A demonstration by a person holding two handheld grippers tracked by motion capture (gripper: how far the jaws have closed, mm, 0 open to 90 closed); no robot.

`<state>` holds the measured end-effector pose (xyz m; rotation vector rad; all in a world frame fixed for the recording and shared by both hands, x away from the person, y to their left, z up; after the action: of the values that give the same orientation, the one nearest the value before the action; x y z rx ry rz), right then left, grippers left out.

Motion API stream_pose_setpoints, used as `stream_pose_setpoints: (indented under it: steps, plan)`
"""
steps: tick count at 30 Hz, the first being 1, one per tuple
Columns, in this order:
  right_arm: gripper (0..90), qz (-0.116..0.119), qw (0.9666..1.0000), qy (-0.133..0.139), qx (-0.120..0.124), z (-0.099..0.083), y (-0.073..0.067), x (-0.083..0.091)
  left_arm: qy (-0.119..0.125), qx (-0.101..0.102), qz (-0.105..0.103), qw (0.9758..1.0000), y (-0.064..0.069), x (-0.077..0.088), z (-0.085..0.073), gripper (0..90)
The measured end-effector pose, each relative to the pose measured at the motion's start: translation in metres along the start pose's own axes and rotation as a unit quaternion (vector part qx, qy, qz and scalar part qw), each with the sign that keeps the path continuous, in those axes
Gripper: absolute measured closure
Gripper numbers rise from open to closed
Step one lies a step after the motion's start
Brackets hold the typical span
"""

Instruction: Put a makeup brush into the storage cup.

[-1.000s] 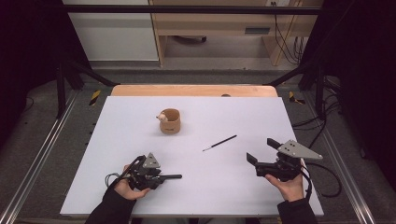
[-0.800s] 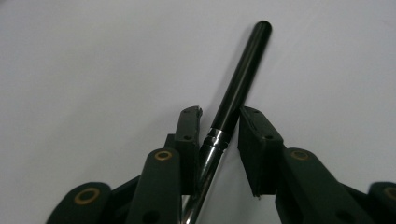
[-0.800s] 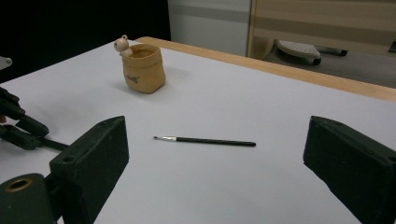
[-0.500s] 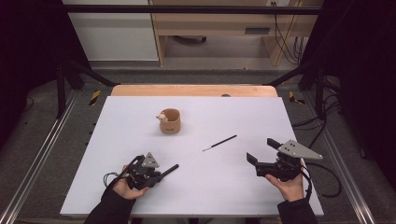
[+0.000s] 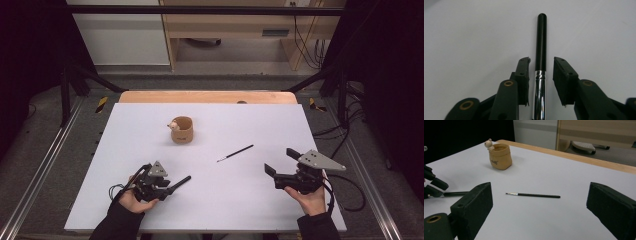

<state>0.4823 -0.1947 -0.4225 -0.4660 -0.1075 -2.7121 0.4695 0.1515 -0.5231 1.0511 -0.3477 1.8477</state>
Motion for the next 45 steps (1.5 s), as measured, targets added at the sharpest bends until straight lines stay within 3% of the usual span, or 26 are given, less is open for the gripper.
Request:
stream_pose_setpoints:
  steps: [10,20,27,45]
  plan:
    - [6.9,-0.001,1.0,-0.001,-0.002,-0.001,0.002,0.0,-0.002,-0.012,-0.005,0.9999,0.002,0.014,0.007,51.1]
    - [6.9,0.0,1.0,-0.002,-0.002,-0.001,0.002,0.0,-0.037,-0.024,-0.011,0.999,-0.001,0.018,0.011,47.0]
    - [6.9,0.0,1.0,-0.004,-0.001,-0.001,0.002,0.0,-0.1,-0.042,-0.01,0.9941,-0.002,0.008,0.013,48.7]
    - [6.9,0.004,1.0,-0.008,0.004,-0.003,0.001,-0.001,-0.161,-0.035,-0.022,0.9861,-0.002,-0.012,0.007,65.1]
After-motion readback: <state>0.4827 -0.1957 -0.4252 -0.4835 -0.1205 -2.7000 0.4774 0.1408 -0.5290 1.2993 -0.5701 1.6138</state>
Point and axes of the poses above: each handheld gripper's, and its own axes: x roughly backward along the jaws, z roughly out of its top, y roughly to its right, the point moved 9 cm from there along -x, roughly forward along the jaws, and after that the axes turned 12 degrees about -z, right-handed, at the moved point
